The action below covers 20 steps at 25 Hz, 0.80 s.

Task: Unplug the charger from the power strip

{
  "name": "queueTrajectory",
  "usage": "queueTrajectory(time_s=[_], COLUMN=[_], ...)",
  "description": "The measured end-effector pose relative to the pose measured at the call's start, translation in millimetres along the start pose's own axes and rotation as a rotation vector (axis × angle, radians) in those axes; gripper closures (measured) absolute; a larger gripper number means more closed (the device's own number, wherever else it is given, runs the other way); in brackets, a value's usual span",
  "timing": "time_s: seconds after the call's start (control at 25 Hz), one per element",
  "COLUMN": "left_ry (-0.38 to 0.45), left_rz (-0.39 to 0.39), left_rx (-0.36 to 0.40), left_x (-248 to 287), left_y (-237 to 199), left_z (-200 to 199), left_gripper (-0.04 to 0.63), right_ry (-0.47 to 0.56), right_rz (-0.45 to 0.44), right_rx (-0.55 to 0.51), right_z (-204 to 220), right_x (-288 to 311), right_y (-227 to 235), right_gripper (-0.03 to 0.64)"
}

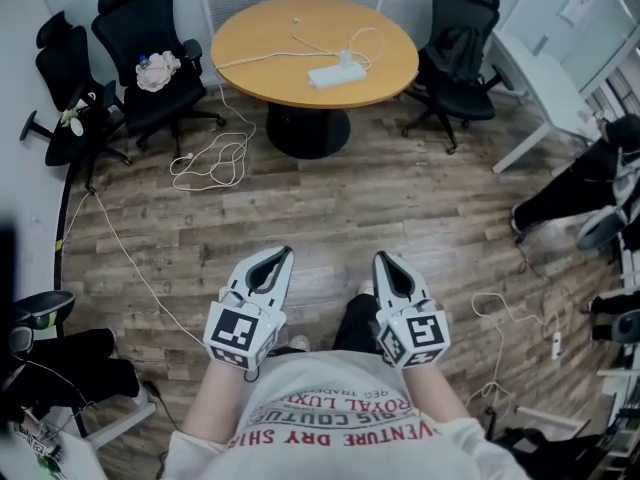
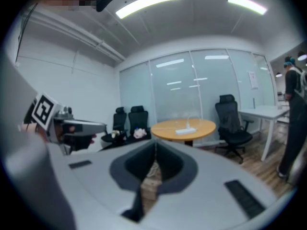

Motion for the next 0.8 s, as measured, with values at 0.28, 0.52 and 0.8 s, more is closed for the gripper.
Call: queueTrajectory(time_s=[0.28,0.52,0.8], left_ry=[-0.01,0.001,0.022], left_rz=[-0.119,-0.203,-0.236], left_rx=[-0.023,-0.061,-0.088], left_x=[60,125,207], left_y=[-6,4,24], left_z=[-27,-61,-98], left_gripper=[0.563,0.562,0.563], right_ry=[0.006,-0.017,-0.045], right_rz=[-0.118,-0.189,-0.214], right_rx=[-0.058,-0.098,-0.143], right_z=[-36,-63,-88], right_x=[55,90,112], right_y=[64,144,233], right_gripper=[0.588,0.588,0.588])
Point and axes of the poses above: the fingertips, and each gripper's own axes: x forward along the fingers, y to its right, z out of its underside, the point moved 5 cm from there along -x, backward along the fingers, and after that the axes turned 14 degrees about -y, right-handed, at the moved point
